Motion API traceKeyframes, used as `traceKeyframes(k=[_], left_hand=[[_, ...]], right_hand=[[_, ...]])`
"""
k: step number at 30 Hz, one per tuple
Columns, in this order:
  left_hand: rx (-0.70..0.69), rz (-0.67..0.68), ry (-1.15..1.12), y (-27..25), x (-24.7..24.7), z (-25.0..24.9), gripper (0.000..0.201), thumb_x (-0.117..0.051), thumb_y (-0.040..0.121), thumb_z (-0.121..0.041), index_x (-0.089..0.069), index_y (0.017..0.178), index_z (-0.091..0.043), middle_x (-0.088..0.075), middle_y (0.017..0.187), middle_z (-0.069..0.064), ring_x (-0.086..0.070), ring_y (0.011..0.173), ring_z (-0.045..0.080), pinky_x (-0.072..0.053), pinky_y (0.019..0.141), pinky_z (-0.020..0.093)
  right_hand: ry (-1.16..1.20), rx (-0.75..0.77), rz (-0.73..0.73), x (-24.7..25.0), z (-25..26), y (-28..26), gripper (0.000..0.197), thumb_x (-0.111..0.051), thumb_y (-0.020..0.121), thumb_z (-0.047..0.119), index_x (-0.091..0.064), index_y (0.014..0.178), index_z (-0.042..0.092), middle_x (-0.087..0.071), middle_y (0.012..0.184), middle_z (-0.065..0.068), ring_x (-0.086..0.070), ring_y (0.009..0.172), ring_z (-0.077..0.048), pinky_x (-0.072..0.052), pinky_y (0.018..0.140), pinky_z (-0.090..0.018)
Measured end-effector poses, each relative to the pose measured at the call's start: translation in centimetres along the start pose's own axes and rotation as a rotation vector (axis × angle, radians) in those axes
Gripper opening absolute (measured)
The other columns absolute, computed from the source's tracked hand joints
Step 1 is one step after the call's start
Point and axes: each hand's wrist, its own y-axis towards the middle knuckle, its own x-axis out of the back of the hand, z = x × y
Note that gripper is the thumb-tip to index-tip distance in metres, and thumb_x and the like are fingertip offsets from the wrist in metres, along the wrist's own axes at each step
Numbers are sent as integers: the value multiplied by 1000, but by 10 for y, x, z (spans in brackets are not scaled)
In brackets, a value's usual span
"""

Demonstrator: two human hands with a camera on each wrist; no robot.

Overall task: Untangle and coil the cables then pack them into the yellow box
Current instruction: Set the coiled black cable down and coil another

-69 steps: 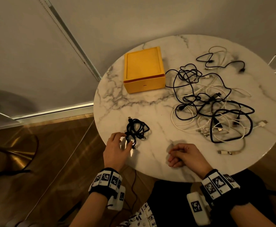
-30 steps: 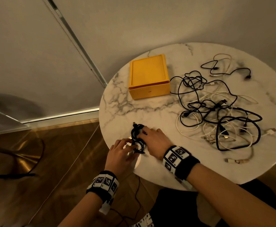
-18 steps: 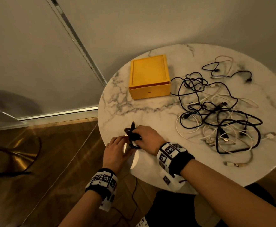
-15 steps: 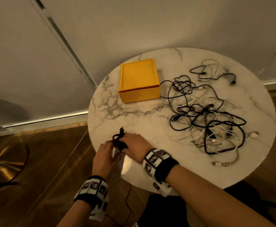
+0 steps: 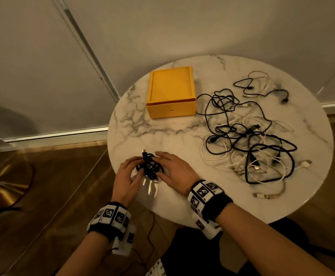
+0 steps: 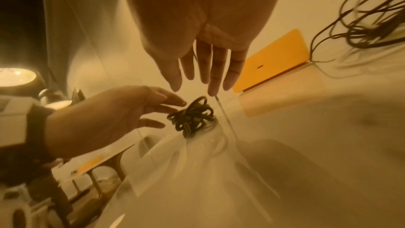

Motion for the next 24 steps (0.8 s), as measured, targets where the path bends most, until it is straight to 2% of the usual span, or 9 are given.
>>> traceKeyframes(k=[3, 6, 9, 11, 14, 17, 20, 22, 24], left_hand=[[-56, -61, -20, 5, -2, -12, 21, -62, 87, -6, -66, 104, -19, -59, 115, -6, -52, 110, 13, -42, 98, 30], [-93, -88, -149, 6, -11, -41, 25, -60, 85, 0, -66, 93, -23, -63, 104, -5, -58, 97, 12, -48, 84, 19], [-81, 8, -327, 6, -37, -74, 28, -57, 86, 3, -69, 83, -21, -66, 94, -5, -60, 74, 21, -49, 67, 31], [-52, 147, -379, 3, -61, -92, 30, -57, 86, 6, -71, 81, -20, -68, 85, -7, -63, 69, 17, -49, 64, 26], [3, 438, -416, -2, -99, -111, 29, -58, 86, 5, -71, 83, -21, -71, 74, -2, -64, 61, 13, -48, 63, 22], [61, 674, -375, -13, -131, -118, 25, -63, 83, -3, -72, 80, -26, -73, 75, -2, -66, 66, 11, -51, 69, 29], [-6, 579, -209, -25, -148, -120, 15, -64, 78, -21, -71, 76, -33, -73, 80, -12, -66, 77, 2, -50, 73, 22], [-64, 502, -143, -31, -149, -120, 19, -66, 82, -15, -69, 77, -33, -71, 81, -15, -65, 78, 1, -47, 70, 17], [-75, 490, -158, -34, -149, -120, 20, -65, 81, -13, -69, 76, -32, -71, 80, -16, -65, 77, 0, -48, 71, 18]], right_hand=[[132, -77, -125, 10, -13, -19, 35, -59, 94, 25, -59, 127, 13, -53, 132, -2, -57, 108, -17, -44, 94, -24], [240, -251, -258, 26, -28, -44, 20, -61, 92, 22, -67, 109, 13, -66, 105, -2, -62, 87, -14, -47, 80, -25], [410, -387, -283, 43, -32, -76, 16, -57, 95, 24, -67, 101, 13, -70, 76, -1, -63, 66, -9, -52, 68, -27], [456, -415, -236, 54, -30, -102, 15, -56, 96, 20, -66, 98, 9, -67, 65, 2, -58, 54, -3, -48, 59, -19], [404, -459, -204, 67, -37, -141, 14, -57, 95, 15, -68, 92, 6, -62, 60, 10, -56, 49, -1, -41, 54, -11], [359, -600, -248, 79, -60, -180, 12, -58, 93, 11, -69, 90, 8, -62, 60, 8, -58, 49, -2, -46, 55, -18], [327, -735, -352, 85, -84, -210, 13, -58, 91, 5, -70, 89, 9, -65, 63, 6, -62, 53, -4, -56, 63, -31], [296, -755, -398, 82, -91, -217, 13, -60, 90, 9, -71, 88, 14, -68, 64, 4, -64, 56, -7, -56, 66, -32], [235, -732, -415, 74, -92, -216, 11, -62, 88, 14, -72, 88, 19, -71, 71, 4, -66, 62, -10, -55, 67, -32]])
